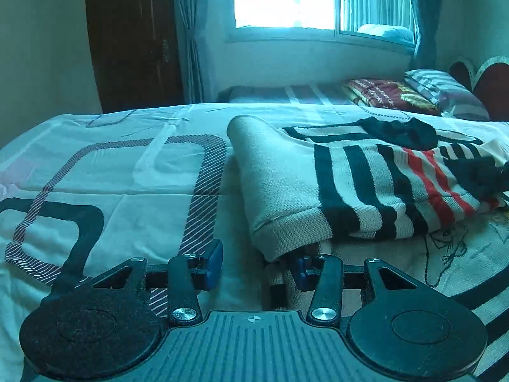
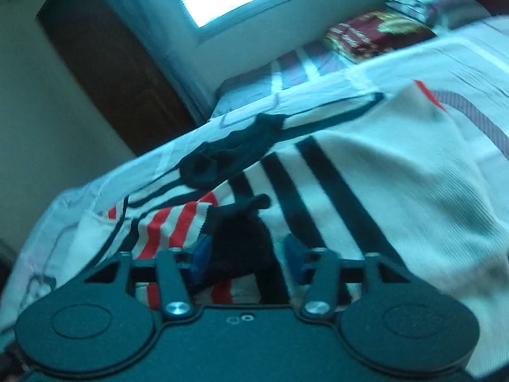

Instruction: Fold small clothes

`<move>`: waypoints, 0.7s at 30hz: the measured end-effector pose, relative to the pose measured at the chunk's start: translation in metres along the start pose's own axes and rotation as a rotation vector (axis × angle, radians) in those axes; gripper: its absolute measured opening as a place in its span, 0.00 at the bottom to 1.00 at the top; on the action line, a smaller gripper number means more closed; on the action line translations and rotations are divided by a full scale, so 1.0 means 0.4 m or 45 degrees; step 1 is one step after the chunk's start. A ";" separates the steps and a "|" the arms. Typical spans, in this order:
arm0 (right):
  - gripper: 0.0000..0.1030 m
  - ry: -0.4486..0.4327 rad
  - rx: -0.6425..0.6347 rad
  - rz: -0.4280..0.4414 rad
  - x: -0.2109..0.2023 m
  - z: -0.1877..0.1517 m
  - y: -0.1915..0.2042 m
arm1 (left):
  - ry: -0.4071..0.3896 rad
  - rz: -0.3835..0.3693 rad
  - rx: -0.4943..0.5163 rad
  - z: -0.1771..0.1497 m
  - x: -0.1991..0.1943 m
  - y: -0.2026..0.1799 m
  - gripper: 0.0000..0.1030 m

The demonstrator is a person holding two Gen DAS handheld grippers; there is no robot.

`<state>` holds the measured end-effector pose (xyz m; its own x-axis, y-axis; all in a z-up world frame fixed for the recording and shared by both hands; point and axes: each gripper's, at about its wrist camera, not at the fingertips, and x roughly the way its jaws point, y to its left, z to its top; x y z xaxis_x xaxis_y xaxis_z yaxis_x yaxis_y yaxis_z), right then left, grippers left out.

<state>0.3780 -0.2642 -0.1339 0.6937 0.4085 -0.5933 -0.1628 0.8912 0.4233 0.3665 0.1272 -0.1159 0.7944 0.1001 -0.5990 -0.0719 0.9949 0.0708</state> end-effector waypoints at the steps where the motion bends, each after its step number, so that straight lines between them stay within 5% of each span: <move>1: 0.12 -0.020 -0.039 0.004 -0.005 0.004 0.010 | -0.015 0.003 0.001 0.003 -0.003 -0.001 0.42; 3: 0.10 -0.097 -0.128 0.013 -0.034 0.014 0.040 | -0.054 0.016 -0.030 0.011 -0.016 0.001 0.34; 9: 0.10 -0.321 -0.247 -0.014 -0.169 0.028 0.052 | -0.011 0.000 0.026 0.011 0.000 -0.023 0.34; 14: 0.10 -0.094 -0.176 -0.162 -0.072 -0.006 -0.047 | 0.016 0.003 0.035 0.011 0.010 -0.039 0.34; 21: 0.10 -0.092 -0.182 -0.146 -0.076 -0.022 -0.056 | 0.016 0.004 0.098 0.014 -0.011 -0.047 0.34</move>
<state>0.3543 -0.2947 -0.1313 0.7612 0.2918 -0.5791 -0.1740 0.9522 0.2511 0.3677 0.1079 -0.1100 0.7868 0.1040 -0.6084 -0.0275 0.9906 0.1337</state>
